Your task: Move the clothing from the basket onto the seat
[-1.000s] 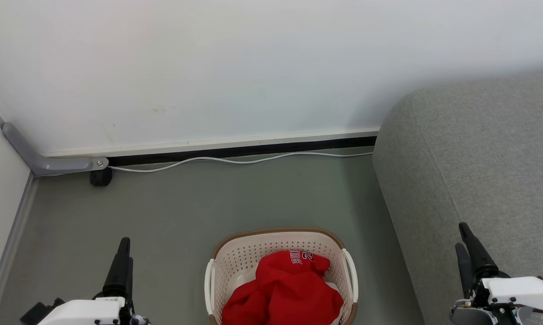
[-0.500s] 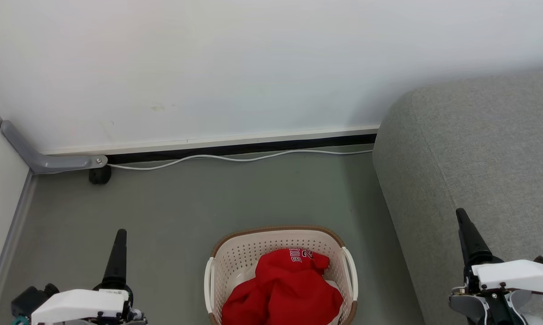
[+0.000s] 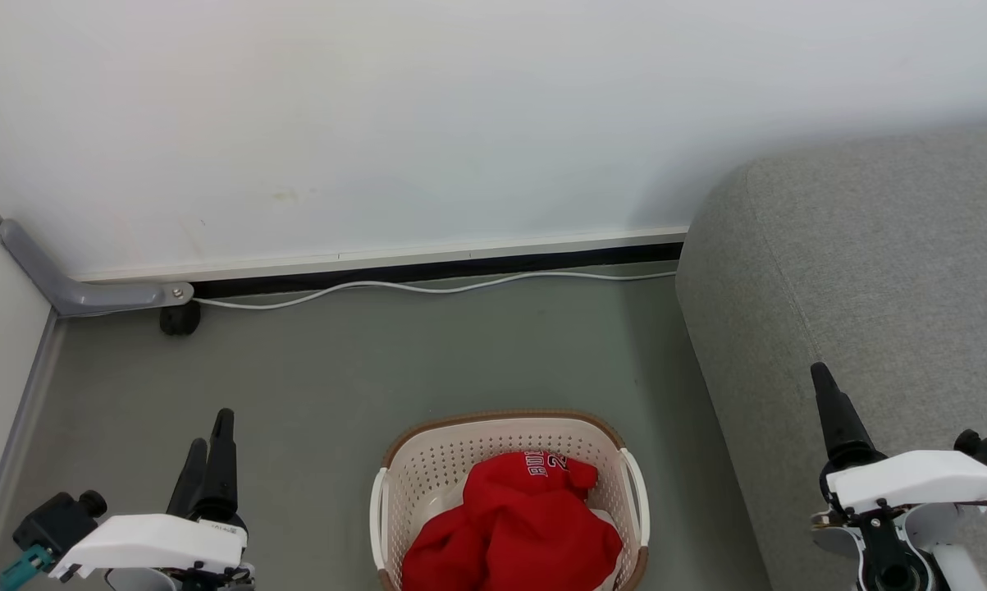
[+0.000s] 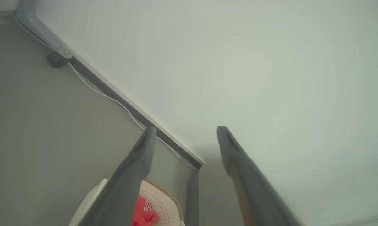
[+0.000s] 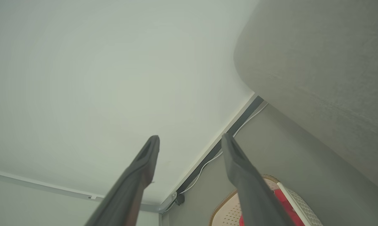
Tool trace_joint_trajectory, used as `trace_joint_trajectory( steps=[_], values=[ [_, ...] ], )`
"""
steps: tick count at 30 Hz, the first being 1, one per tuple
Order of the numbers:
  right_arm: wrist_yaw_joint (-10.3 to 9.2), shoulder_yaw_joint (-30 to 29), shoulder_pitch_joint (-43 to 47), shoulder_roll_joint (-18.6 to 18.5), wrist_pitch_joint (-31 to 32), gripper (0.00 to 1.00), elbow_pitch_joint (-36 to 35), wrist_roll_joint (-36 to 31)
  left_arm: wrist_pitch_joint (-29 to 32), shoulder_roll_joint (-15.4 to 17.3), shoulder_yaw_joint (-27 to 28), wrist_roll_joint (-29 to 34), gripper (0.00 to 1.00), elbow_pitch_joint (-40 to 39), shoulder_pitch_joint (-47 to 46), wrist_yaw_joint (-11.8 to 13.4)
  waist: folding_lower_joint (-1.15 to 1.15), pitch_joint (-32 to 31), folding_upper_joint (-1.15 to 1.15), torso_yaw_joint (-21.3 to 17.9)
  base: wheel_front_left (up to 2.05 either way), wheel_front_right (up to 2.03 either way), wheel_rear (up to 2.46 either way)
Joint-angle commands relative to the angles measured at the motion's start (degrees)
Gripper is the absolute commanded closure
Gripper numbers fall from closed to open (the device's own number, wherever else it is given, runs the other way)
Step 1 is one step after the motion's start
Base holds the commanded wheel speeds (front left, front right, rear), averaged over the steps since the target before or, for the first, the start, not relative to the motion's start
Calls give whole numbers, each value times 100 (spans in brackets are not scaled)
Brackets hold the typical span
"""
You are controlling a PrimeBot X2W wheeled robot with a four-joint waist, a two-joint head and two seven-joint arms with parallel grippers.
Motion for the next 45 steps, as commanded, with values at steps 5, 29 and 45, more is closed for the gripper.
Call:
trace_joint_trajectory(
  steps=[5,29,45],
  values=[
    [22,160,-385,-106,-165,0,-21,-642,-134,151,82,676,0,-60,-396,-25,-1,-7,0,-4,0,0,0],
    [24,661,-885,-184,-551,0,565,-2478,-521,300,109,2695,0,215,-635,84,-1,29,0,-16,0,0,0],
    [25,1182,-1318,-362,-821,0,824,-3304,-790,301,263,3733,0,358,-862,33,-1,102,0,-10,0,0,0]
  ],
)
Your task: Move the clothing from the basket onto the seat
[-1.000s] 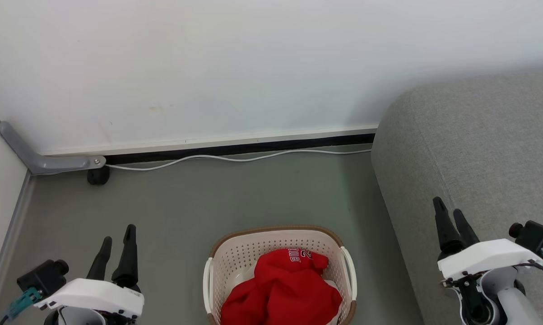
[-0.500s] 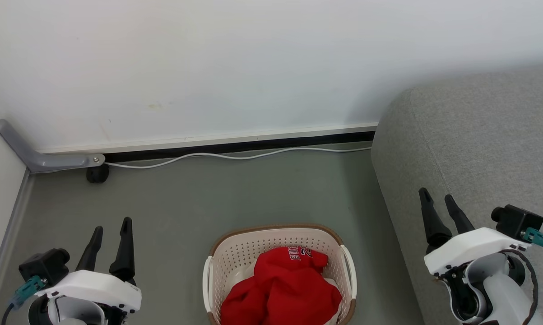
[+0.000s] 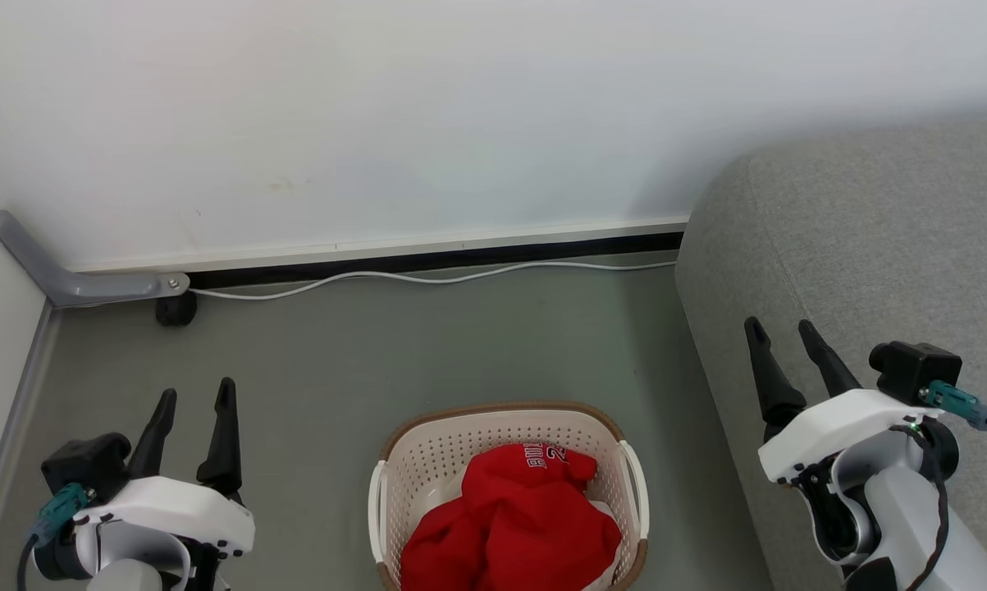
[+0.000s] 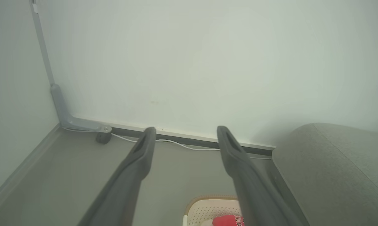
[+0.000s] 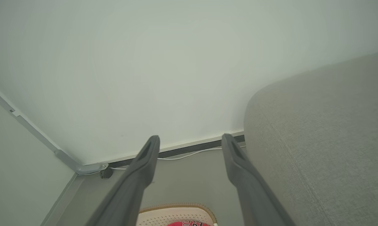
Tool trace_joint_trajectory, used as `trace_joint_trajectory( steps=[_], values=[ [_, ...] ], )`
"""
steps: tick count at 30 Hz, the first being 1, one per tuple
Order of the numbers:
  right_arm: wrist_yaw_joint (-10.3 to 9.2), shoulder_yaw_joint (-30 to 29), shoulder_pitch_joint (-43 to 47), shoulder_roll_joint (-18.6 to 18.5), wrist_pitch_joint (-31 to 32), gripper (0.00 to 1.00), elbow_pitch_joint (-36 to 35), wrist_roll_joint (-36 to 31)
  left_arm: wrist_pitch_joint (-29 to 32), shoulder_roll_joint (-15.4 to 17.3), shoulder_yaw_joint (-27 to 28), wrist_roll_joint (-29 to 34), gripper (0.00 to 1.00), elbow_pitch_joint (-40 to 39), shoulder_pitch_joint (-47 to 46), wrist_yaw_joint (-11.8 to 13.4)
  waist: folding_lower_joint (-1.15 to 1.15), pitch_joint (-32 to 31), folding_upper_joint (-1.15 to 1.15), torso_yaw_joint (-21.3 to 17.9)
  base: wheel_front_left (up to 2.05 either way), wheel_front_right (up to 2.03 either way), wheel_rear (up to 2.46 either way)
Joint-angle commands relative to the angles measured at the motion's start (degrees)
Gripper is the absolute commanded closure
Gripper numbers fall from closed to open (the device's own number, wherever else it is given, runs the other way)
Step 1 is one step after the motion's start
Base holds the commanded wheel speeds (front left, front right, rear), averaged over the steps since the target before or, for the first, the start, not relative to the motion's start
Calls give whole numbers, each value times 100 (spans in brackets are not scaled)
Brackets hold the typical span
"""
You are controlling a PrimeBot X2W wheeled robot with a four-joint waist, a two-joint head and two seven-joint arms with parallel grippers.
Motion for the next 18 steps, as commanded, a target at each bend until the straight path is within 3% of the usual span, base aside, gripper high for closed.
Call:
trace_joint_trajectory(
  steps=[1,18],
  values=[
    [24,108,-297,-76,-142,0,-90,-221,-101,109,191,238,0,-131,-360,-22,0,11,0,2,0,0,0],
    [25,23,-516,-37,-411,0,98,-1256,-370,54,315,1216,0,-67,-552,-83,0,44,0,8,0,0,0]
  ],
)
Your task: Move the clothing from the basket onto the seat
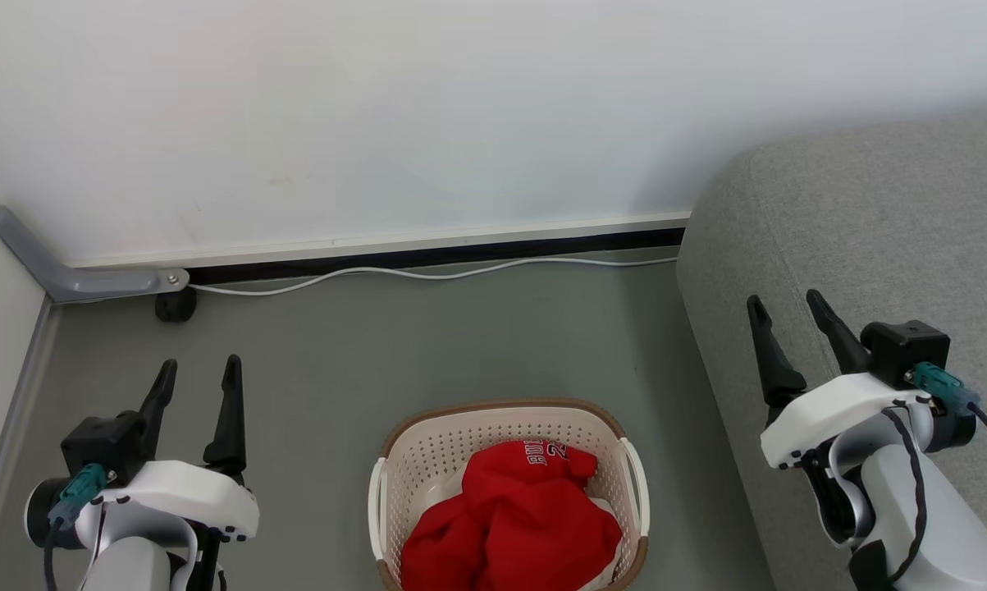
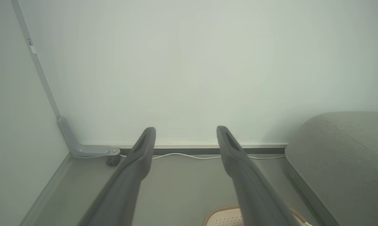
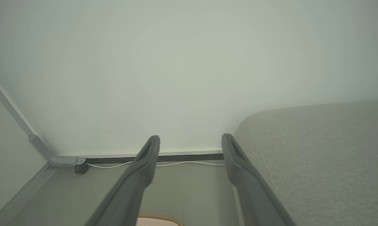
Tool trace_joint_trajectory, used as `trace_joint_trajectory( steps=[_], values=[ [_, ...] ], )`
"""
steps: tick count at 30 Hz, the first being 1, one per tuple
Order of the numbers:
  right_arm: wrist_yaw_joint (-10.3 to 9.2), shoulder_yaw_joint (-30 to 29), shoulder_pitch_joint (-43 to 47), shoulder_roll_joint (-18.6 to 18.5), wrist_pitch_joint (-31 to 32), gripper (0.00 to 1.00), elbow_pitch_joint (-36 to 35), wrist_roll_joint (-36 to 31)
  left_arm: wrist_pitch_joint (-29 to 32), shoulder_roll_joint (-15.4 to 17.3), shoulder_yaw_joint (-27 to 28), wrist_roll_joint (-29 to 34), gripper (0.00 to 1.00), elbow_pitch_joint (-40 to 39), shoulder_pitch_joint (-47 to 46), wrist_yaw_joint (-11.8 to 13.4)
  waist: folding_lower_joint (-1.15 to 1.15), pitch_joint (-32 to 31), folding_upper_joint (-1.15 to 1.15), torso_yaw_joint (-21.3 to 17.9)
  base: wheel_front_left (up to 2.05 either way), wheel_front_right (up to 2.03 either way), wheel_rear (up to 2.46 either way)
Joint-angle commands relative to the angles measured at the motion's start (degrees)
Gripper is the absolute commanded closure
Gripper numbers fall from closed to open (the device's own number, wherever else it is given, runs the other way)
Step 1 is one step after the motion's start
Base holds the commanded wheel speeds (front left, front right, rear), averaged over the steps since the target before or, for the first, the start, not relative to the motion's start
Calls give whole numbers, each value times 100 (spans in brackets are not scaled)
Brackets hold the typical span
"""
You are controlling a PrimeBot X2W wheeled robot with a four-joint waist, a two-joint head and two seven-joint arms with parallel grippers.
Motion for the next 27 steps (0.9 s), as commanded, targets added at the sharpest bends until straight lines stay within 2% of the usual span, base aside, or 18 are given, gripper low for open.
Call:
trace_joint_trajectory(
  steps=[1,7,20,27],
  values=[
    [25,81,-230,0,-125,0,-86,-170,-78,105,199,167,0,-98,-303,-28,0,2,0,0,0,0,0],
    [25,9,-294,-4,-225,0,-44,-569,-178,66,279,489,0,9,-334,-37,0,15,0,-4,0,0,0],
    [25,-50,-187,33,-226,0,-76,-608,-179,47,211,373,0,77,-291,-40,0,13,0,-5,0,0,0],
    [25,-62,-213,58,-226,0,-359,-657,-179,31,66,342,0,78,-267,-40,0,197,0,31,0,0,0]
  ],
)
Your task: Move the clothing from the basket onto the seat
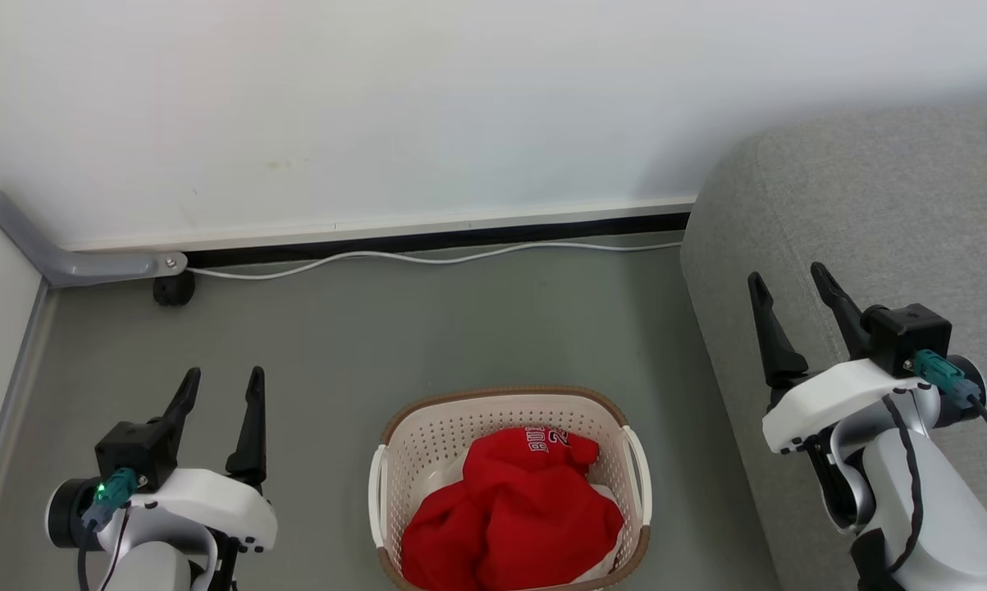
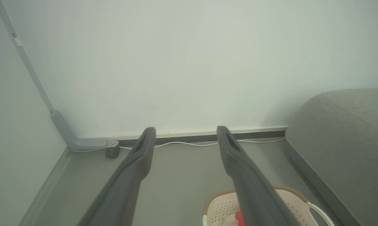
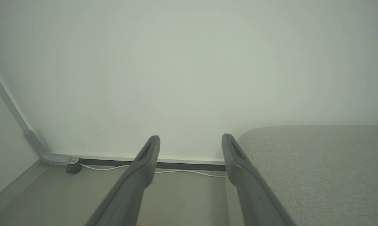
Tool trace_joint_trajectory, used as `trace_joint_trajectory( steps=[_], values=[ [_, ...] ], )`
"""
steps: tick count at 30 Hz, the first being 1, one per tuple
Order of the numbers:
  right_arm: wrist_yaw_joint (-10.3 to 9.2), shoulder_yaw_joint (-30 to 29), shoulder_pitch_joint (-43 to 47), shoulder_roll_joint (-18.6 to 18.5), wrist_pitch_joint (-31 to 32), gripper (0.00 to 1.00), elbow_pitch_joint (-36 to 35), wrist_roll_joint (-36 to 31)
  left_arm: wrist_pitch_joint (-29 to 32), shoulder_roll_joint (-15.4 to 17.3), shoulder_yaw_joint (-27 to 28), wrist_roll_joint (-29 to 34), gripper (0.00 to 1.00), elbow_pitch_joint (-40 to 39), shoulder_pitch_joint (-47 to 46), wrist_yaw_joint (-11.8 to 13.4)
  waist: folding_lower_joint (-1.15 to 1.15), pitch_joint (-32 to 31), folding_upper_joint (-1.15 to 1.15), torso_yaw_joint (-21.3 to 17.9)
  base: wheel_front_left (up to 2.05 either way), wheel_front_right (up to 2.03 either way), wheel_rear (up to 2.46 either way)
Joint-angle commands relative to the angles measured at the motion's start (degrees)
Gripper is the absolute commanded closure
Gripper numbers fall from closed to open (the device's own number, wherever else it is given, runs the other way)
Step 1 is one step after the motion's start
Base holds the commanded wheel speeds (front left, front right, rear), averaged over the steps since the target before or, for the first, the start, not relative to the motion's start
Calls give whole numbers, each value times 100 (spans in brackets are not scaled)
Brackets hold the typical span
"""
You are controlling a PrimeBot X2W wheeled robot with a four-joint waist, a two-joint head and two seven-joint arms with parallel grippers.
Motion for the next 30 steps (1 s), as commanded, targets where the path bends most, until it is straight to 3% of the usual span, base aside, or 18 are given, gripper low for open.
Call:
trace_joint_trajectory(
  steps=[1,14,21,26,30],
  values=[
    [24,87,-140,39,-78,0,-207,-60,-77,117,106,-58,0,-114,-266,-39,0,106,0,19,0,0,0],
    [24,-115,-470,60,-78,0,-734,-281,-77,-8,-214,-278,0,-122,-622,-39,0,1185,0,122,0,0,0],
    [24,-168,-868,91,-78,0,-1029,-451,-77,-113,-555,-547,0,-9,-1005,-39,0,2098,0,111,0,0,0],
    [24,-190,-1151,152,-78,0,-1243,-548,-77,-162,-1062,-851,0,127,-1255,-39,0,2652,0,89,0,0,0],
    [24,-201,-1362,174,-78,0,-1401,-577,-77,-171,-1772,-1175,0,297,-1451,-39,0,3042,0,43,0,0,0]
  ],
)
